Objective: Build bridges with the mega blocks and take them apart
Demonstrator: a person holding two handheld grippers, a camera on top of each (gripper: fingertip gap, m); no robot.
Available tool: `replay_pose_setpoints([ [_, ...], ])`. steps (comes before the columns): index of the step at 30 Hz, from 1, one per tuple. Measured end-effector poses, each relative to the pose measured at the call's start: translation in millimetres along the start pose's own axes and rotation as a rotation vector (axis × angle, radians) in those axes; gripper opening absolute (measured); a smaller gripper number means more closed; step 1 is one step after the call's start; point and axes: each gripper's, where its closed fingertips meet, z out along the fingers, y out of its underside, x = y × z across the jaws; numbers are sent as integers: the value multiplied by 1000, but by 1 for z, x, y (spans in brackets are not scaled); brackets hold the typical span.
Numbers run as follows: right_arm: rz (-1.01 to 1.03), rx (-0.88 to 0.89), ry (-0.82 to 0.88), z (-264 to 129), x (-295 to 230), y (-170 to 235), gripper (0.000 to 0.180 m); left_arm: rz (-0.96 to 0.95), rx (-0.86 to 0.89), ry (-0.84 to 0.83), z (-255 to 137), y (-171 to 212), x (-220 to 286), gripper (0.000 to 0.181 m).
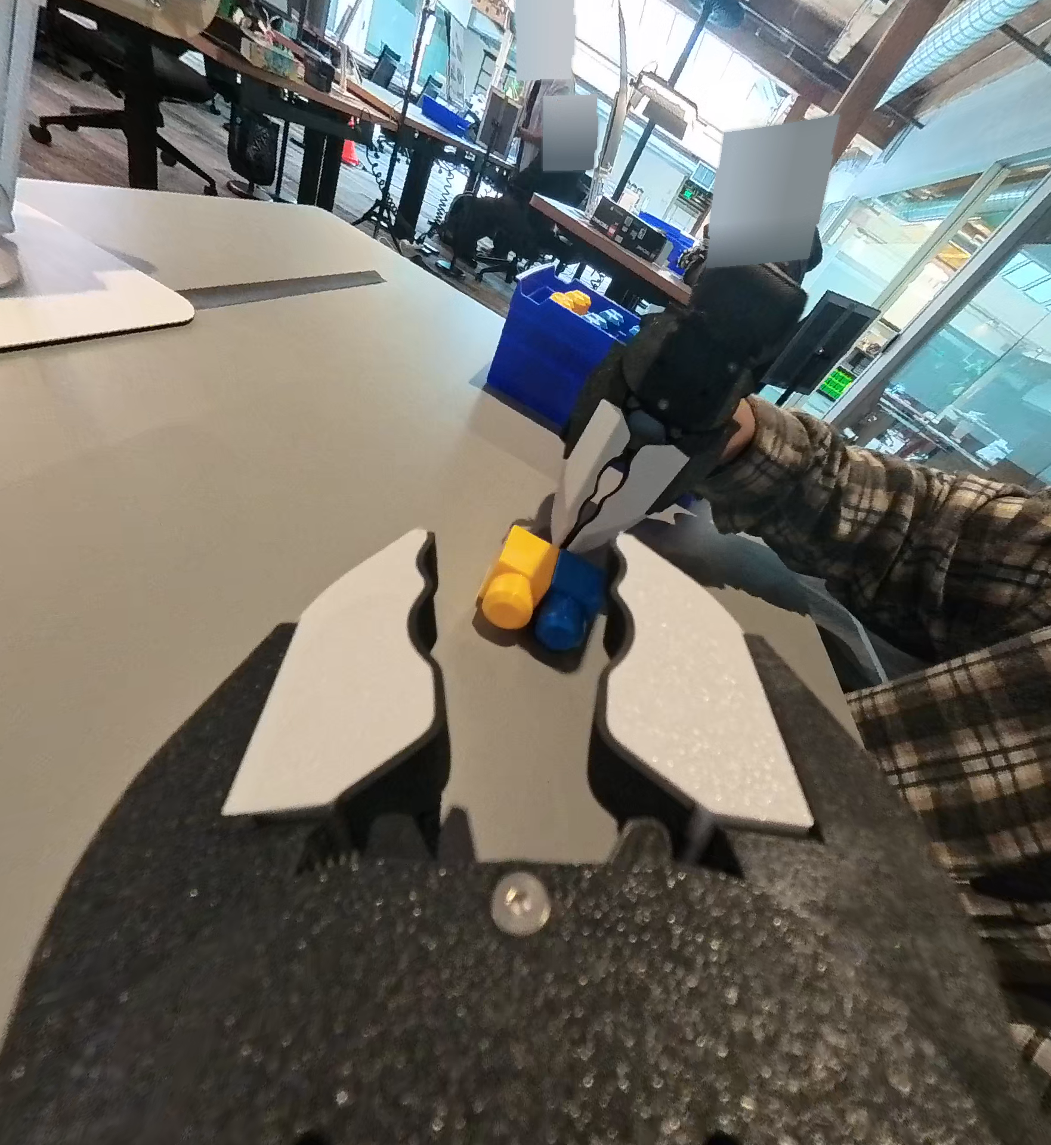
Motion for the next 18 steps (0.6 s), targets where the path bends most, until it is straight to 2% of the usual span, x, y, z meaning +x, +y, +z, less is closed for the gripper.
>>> replay_pose_setpoints([
  [13,24,-14,9,-5,-1,2,0,-2,-3,2,0,0,1,51],
  [18,63,39,-61,-17,-41,-2,0,-3,6,-7,-2,-2,-1,51],
])
